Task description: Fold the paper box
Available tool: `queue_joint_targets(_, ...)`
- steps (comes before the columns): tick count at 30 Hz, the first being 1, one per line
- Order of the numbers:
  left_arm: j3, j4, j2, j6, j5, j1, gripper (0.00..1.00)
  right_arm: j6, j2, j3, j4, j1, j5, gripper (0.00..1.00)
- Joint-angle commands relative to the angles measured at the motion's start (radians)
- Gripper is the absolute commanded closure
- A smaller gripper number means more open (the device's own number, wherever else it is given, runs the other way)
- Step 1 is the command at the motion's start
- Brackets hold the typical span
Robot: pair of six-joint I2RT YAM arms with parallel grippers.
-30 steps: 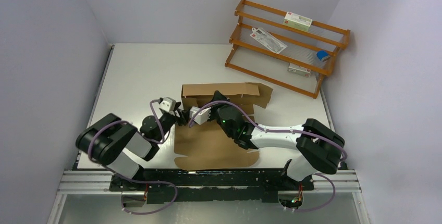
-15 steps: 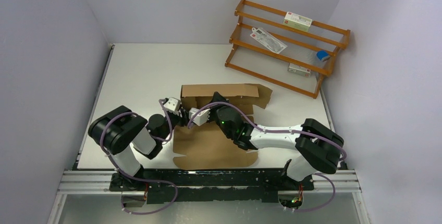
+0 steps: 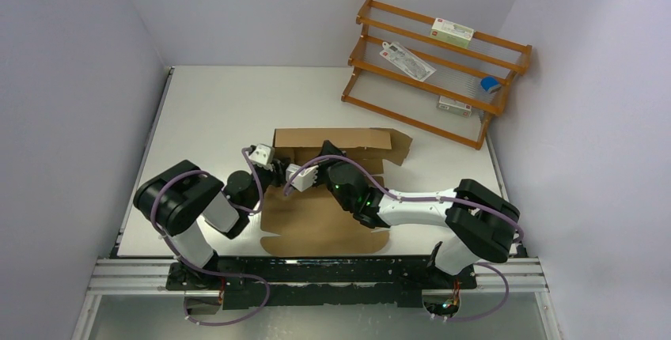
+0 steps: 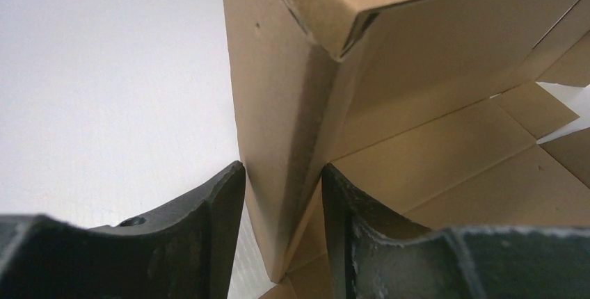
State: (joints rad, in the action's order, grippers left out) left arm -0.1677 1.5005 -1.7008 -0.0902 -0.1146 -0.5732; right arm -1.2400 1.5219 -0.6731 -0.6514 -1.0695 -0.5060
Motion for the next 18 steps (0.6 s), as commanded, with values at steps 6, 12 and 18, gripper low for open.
queue_joint_targets(6,-0.027,0.334,-0.002,-0.039,-0.193,-0.005,0.62,0.109,0.048,0.004,0.179,-0.018,0.050,1.00)
queue_joint_targets(12,-0.046,0.334,-0.002,-0.066,-0.362,-0.041,0.71,0.115,0.050,-0.003,0.189,-0.020,0.052,1.00)
queue_joint_targets(18,-0.088,0.334,-0.040,-0.035,-0.522,-0.089,0.76,0.143,0.056,-0.025,0.228,-0.032,0.055,1.00)
